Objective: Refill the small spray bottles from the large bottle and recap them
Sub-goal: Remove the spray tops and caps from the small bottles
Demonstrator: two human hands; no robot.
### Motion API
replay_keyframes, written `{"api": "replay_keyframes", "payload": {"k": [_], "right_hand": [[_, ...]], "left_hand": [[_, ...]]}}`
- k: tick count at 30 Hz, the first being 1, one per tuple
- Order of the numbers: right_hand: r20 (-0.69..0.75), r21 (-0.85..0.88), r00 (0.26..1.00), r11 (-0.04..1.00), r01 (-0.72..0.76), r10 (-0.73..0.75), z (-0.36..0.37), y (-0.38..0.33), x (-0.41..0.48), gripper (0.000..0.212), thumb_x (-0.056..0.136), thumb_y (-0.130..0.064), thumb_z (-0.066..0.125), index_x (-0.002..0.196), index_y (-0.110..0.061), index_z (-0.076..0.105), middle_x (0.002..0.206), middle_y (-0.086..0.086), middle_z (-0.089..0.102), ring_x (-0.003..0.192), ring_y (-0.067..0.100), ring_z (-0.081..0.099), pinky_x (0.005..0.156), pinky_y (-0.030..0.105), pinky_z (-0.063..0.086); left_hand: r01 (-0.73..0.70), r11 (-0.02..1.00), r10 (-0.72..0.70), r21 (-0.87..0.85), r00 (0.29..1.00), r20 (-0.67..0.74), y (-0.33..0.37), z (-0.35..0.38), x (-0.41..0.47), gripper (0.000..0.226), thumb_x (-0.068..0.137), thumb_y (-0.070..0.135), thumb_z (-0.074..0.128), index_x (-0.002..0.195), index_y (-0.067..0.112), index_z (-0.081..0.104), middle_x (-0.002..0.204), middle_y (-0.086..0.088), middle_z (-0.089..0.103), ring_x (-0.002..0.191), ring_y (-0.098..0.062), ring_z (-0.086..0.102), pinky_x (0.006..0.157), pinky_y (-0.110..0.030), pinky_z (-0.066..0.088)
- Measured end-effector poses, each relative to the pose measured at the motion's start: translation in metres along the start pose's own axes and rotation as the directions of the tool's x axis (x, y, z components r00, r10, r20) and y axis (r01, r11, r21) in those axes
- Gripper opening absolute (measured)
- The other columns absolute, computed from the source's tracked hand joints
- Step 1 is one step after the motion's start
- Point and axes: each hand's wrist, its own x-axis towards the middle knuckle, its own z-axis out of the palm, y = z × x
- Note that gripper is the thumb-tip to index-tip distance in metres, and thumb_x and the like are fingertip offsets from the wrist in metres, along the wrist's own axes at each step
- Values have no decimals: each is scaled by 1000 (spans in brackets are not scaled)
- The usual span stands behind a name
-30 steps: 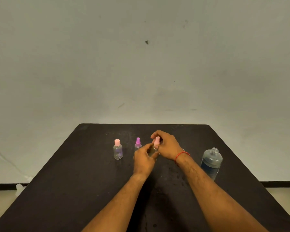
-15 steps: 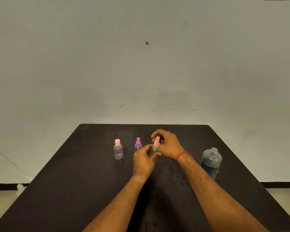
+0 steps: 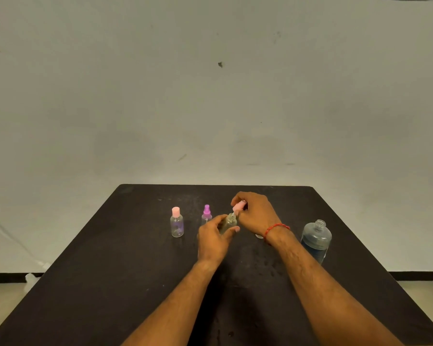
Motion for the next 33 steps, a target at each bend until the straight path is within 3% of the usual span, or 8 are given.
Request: {"api": "replay_keyframes", "payload": {"k": [6,15,17,21,25,27,30,33], "right_hand": [[-95,16,995,1000,3,-1,-22,3,-1,25,85,-7,50,91,-19,70,90,-2,70,83,11,64,75,25,55],[-192,74,972,989,-124,137,-39,28,-21,20,77,-9,69,89,-25,70,87,-6,68,81,11,64,72,27,57],[-215,98,961,983,-158,176,-32,35,-27,17,77,-12,70,86,-27,69,84,-6,68,78,9,64,69,25,55],[-257,164,930,961,-225,261,-5,50,-38,14,78,-14,74,82,-25,68,82,-6,67,77,10,63,66,20,47],[-301,244,885,926,-288,354,26,60,-47,13,78,-15,77,84,-22,68,81,-7,66,75,10,62,60,13,41],[-326,267,862,912,-310,388,41,65,-51,12,78,-19,76,79,-23,65,78,-7,66,70,10,62,58,17,44],[-335,267,833,892,-364,440,61,72,-54,15,77,-29,75,74,-25,61,71,-10,64,65,9,63,64,29,54],[-321,264,829,884,-387,459,74,77,-57,15,80,-30,73,74,-24,61,67,-10,62,64,7,61,67,27,53]], "left_hand": [[58,998,-58,-26,998,-17,-6,3,3,41,81,28,83,120,19,71,96,18,66,95,-2,65,90,-21,53],[117,992,-118,-41,993,-29,-17,13,8,41,83,27,81,122,20,70,107,9,72,103,-8,67,96,-31,56],[136,990,-137,-48,990,-29,-18,16,10,42,84,24,81,124,18,69,111,6,73,103,-8,66,93,-26,56],[140,988,-142,-66,990,-25,-20,22,11,36,86,20,79,121,16,69,101,12,67,96,-5,64,73,-7,46],[145,987,-146,-64,989,-10,-27,29,14,33,85,20,80,117,19,71,100,13,69,101,-10,68,88,-26,57],[133,989,-134,-64,991,-13,-31,33,16,31,85,19,80,114,20,71,99,12,71,99,-9,68,93,-34,58],[131,989,-132,-66,991,-11,-36,36,17,32,85,17,80,116,19,71,103,7,73,101,-9,69,95,-35,58],[150,986,-151,-69,989,0,-40,39,21,35,86,17,79,119,18,70,109,4,74,105,-11,69,95,-36,58]]}}
